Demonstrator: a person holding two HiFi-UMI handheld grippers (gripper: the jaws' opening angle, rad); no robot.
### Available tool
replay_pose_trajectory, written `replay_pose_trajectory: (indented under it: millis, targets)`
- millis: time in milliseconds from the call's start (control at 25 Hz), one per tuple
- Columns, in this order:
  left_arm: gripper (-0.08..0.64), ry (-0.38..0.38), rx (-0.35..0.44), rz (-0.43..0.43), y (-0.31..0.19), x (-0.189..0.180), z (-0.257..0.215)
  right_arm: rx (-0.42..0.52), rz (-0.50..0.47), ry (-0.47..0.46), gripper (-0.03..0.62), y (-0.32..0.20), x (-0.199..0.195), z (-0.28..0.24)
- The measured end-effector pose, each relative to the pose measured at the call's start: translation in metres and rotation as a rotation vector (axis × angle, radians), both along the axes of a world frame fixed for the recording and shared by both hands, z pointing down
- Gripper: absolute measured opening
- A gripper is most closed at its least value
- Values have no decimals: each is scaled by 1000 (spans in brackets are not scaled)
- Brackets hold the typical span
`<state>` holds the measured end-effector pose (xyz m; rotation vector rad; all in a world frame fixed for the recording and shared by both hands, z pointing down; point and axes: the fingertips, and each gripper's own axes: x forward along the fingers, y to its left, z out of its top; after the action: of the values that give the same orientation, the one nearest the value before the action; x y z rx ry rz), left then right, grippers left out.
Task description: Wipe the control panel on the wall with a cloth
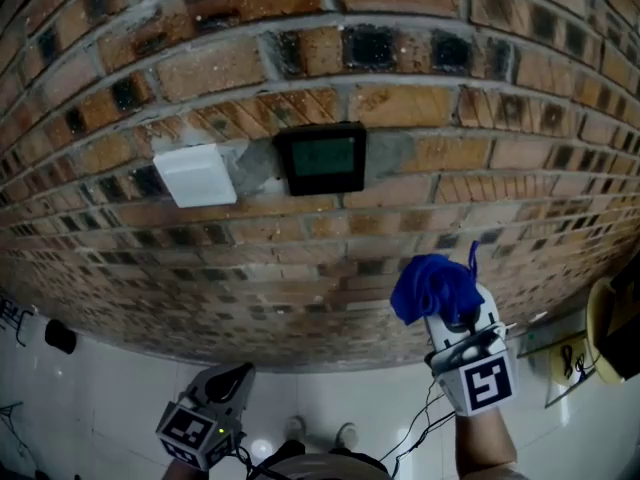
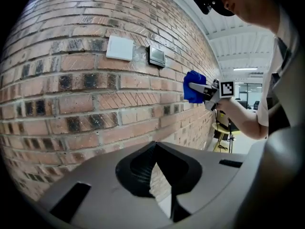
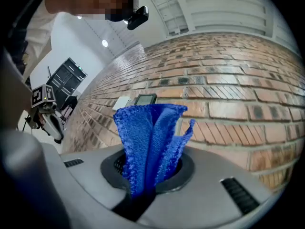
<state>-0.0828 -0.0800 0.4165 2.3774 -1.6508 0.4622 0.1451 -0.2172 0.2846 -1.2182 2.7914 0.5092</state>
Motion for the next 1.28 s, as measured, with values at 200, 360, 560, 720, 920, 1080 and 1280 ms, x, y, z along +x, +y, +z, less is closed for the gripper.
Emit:
replay_pose_trajectory:
  millis: [200,360,560,720,920,1080,1280]
  targets:
    - [2,-16,22,-30,25,-10,-10,-170,12,4,89,51,22,72]
    - [2,-6,63,-20,56,-17,-21,-257,36,19,89,111,35,98]
    - [2,25,104,-14,118,-36,-27,-253,36,-2,89,197,23,88]
    - [2,58,95,8,176,-50,-20,-223,57,51,89,267,2,80]
    - [1,42,81,46,236,-68,-3,-238,76,75,87,342,-12,82]
    - [2,55,87,77,261,-65,-2,-243,106,85,87,382,-11,84]
    - [1,57,112,104,283,-64,-7,-228,113,73,87,409,-15,80]
